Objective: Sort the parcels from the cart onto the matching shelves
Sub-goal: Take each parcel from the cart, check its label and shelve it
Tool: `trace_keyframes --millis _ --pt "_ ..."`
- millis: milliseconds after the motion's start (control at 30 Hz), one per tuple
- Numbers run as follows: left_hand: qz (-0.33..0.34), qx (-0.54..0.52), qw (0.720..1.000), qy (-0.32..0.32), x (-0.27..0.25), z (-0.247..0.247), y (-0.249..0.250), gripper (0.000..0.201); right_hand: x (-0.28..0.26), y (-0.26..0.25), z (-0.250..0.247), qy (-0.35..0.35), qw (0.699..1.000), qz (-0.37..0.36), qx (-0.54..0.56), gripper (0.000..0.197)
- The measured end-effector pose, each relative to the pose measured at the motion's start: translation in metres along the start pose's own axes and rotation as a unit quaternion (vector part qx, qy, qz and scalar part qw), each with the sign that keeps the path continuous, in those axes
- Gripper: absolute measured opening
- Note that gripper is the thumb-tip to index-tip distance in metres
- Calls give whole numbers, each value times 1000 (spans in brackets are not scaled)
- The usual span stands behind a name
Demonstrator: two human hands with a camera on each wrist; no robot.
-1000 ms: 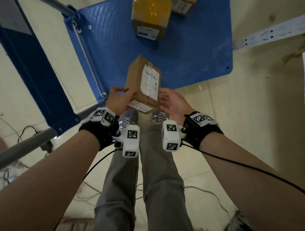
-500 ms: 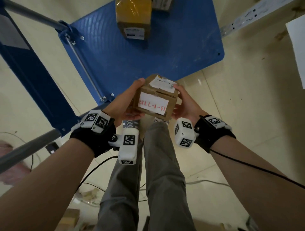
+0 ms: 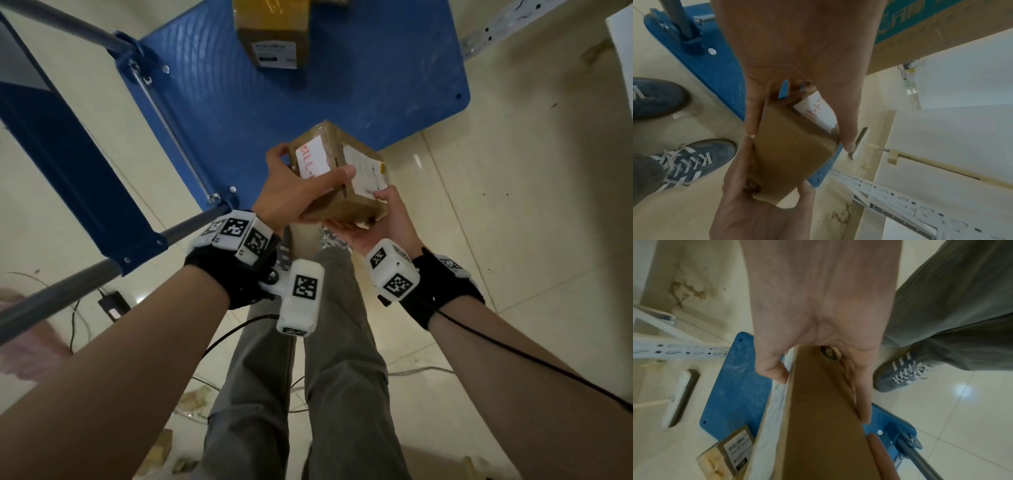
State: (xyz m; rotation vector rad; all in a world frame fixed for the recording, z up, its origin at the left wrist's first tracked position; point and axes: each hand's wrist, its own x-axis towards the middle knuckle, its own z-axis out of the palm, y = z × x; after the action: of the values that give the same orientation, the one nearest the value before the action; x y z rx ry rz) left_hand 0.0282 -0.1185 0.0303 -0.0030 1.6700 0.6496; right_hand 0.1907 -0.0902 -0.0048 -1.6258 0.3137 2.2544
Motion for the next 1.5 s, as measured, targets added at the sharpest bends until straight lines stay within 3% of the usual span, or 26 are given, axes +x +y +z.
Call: trace_keyframes --millis 133,267,367,467,633,733,833,967,1100,1300,1400,1500 --pt "-3 24 1000 17 6 8 -3 97 3 0 -7 29 1000 -3 8 44" --pt "129 177 975 38 10 9 -9 90 -1 -7 -3 86 992 58 -77 15" --pt "218 248 944 23 11 6 -12 87 -3 -22 0 128 987 46 -87 28" --pt "274 269 923 -6 11 2 -13 81 4 -34 -7 106 991 45 -71 55" --pt "336 320 884 -60 9 0 -11 73 13 -43 -13 61 993 73 -71 80" --pt "366 351 858 -84 9 4 -11 67 10 -44 -9 55 990 73 -110 66" --pt "377 362 847 -95 6 8 -8 67 4 -44 -9 54 991 80 -91 72" --pt "396 369 834 -103 5 12 -5 65 0 -48 -17 55 990 48 -124 45" --pt "413 379 822 -105 0 23 0 64 -14 -51 -25 16 997 54 -60 74" --pt "446 395 794 -124 -20 56 10 63 -52 -62 -40 21 999 0 -38 81" --pt "475 405 769 -139 -31 77 19 66 -81 -71 -49 18 999 -40 -13 97" --pt "504 402 750 -150 -44 95 27 70 -108 -78 -59 20 997 -73 25 82"
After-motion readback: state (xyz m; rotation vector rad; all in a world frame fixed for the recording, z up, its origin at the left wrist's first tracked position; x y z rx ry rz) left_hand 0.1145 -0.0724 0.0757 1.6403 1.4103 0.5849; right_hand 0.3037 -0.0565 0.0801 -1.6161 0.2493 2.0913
